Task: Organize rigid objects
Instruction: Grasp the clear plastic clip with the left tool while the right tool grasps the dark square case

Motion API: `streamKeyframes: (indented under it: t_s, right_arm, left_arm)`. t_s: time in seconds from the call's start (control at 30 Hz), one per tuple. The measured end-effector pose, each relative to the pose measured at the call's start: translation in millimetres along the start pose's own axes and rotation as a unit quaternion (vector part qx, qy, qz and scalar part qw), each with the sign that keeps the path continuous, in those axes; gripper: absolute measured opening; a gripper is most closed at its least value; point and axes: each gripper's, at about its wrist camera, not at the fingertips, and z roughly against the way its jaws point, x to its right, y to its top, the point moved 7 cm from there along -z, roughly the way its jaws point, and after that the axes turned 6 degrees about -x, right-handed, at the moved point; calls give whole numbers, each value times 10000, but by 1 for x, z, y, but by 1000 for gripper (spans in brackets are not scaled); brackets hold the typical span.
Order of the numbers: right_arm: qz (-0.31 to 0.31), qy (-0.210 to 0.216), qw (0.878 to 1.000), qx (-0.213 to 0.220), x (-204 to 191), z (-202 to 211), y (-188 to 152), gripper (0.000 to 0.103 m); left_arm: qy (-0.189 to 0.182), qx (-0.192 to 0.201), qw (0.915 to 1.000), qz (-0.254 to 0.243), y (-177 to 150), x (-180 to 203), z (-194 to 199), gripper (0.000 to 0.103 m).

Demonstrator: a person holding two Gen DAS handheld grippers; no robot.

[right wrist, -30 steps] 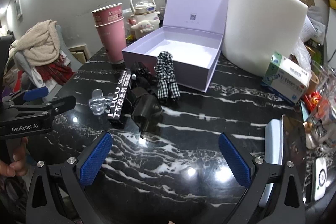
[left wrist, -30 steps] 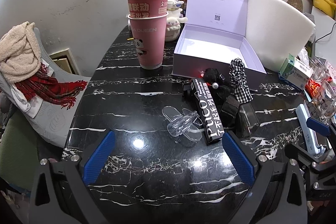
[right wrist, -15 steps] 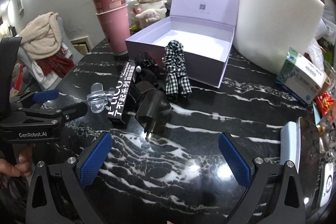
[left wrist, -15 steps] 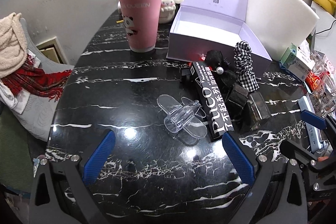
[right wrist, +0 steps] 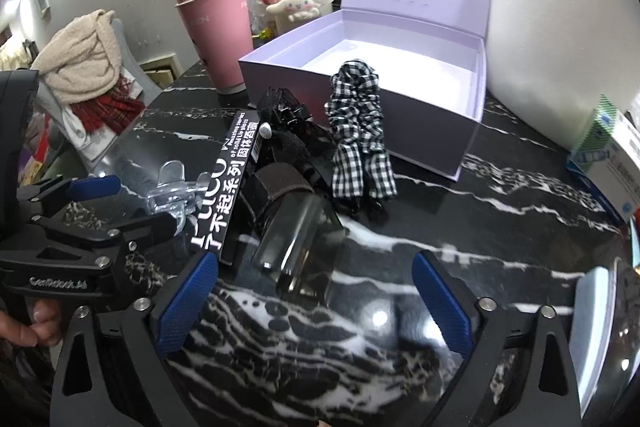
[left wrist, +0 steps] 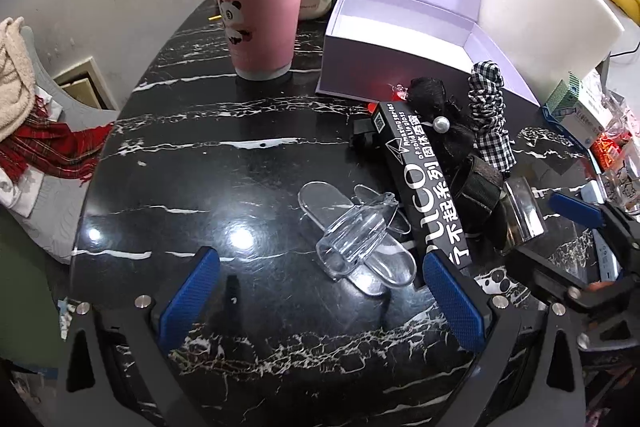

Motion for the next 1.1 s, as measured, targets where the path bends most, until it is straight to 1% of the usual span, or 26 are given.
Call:
streamKeyframes:
  t_s: [0.13,0.17,0.23,0.3,0.33,0.37,0.4,0.43,0.47,0.53,0.6,0.67,0.73,0.77,0.83,0.87,0.9,1.0,1.1]
  right_arm:
    - [-76,241,9994,-225,0,-13,2,85]
    - [-102,317,9990,-282,0,-16,1,83]
    - [-155,442,9981,-400,0,-20,0,83]
    - [-177,522,9978,-360,1,-19,2,78]
    - [-193,567,9975,-378,1,-20,3,74]
    - [-199,556,9976,-372,2,-20,3,66]
    - [-185,499,9979,-366,3,-20,3,61]
    - [-165,502,9979,-364,3,-20,3,55]
    - [-155,519,9979,-359,3,-19,3,51]
    - [-138,591,9975,-355,4,-19,3,48]
    - [-125,576,9977,-348,4,-18,3,46]
    - [-118,569,9977,-350,5,-18,3,44]
    - [-133,579,9976,-358,7,-18,2,44]
    - [-139,574,9976,-359,7,-18,2,43]
    - [-148,543,9978,-348,8,-16,0,41]
    - [-151,519,9980,-340,8,-15,0,40]
    - [-151,485,9982,-334,8,-14,0,40]
    - [-165,405,9986,-295,10,-9,-4,39]
    - [-221,478,9981,-306,9,-6,-7,39]
  left_arm:
    - [-46,-107,9999,36,3,-1,-7,103]
    - [-56,-128,9999,46,4,-1,-8,103]
    - [-73,-165,9998,58,6,-2,-12,103]
    - [-73,-218,9997,79,8,-3,-16,103]
    - [-95,-253,9996,106,9,-3,-19,103]
    - [-97,-260,9995,117,10,-3,-21,103]
    - [-85,-230,9996,101,11,-3,-21,100]
    - [-114,-223,9997,72,12,-1,-21,98]
    - [-123,-215,9997,41,13,1,-21,97]
    - [-137,-204,9997,-75,13,6,-22,96]
    - [-96,-186,9996,-210,14,12,-24,95]
    - [-10,-143,9995,-278,15,15,-25,89]
    - [68,-52,9994,-346,16,18,-24,74]
    - [69,-23,9993,-361,16,19,-23,70]
    - [55,43,9991,-412,17,21,-22,56]
    - [53,58,9990,-438,17,22,-21,53]
    - [47,69,9988,-478,16,23,-20,52]
    - [-37,76,9986,-521,15,27,-20,51]
    - [-90,71,9983,-565,9,30,-17,51]
